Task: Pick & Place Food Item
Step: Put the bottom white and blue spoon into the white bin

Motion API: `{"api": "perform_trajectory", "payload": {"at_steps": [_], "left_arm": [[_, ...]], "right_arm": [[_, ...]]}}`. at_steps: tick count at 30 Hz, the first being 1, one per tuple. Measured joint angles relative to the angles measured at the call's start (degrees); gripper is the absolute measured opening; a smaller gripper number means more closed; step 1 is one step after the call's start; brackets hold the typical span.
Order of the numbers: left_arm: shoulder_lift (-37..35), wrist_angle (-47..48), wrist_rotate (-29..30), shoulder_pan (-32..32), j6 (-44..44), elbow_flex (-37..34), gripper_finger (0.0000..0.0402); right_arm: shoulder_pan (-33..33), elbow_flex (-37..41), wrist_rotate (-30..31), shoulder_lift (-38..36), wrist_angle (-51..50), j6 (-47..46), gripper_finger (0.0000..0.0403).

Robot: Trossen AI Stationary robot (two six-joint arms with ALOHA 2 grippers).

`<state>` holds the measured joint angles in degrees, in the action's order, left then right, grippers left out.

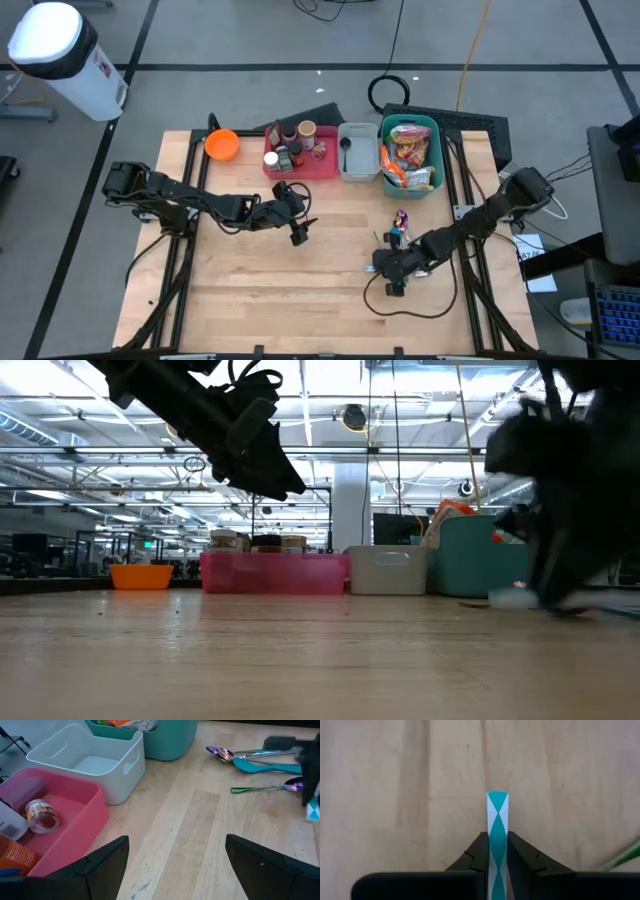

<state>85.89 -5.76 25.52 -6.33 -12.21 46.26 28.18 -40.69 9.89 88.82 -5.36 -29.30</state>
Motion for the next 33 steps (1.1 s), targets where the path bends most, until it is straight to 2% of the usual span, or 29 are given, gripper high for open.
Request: {"api": "perform_trajectory", "payload": {"at_steps": [4, 11, 16, 23, 26, 33], "left_arm": [[0.0, 0.0, 0.0, 0.0, 0.0, 0.0, 0.0340], [0.0, -0.8, 0.0, 0.0, -0.1, 0.0, 0.0340], [0.0, -6.2, -0.1, 0.0, -0.2, 0.0, 0.0340], [0.0, -15.9, -6.5, 0.0, 3.2, 0.0, 0.0340], [0.0, -19.9, -8.0, 0.0, 6.2, 0.0, 0.0340], [0.0, -26.0, -7.5, 0.0, 10.5, 0.0, 0.0340]], "right_arm": [[-0.1, -1.0, 0.8, -4.7, 0.7, 0.0, 0.0028], [-0.2, -1.0, 6.4, -13.1, 3.9, 0.8, 0.0028], [-0.1, -1.0, 13.3, -16.3, 13.1, 9.3, 0.0028], [-1.9, -1.1, 31.6, -15.6, 28.6, 26.8, 0.0040], [-4.5, -1.1, 33.5, -14.4, 35.6, 32.5, 0.0035], [-10.8, -1.1, 33.4, -9.8, 52.6, 42.1, 0.0029]]}}
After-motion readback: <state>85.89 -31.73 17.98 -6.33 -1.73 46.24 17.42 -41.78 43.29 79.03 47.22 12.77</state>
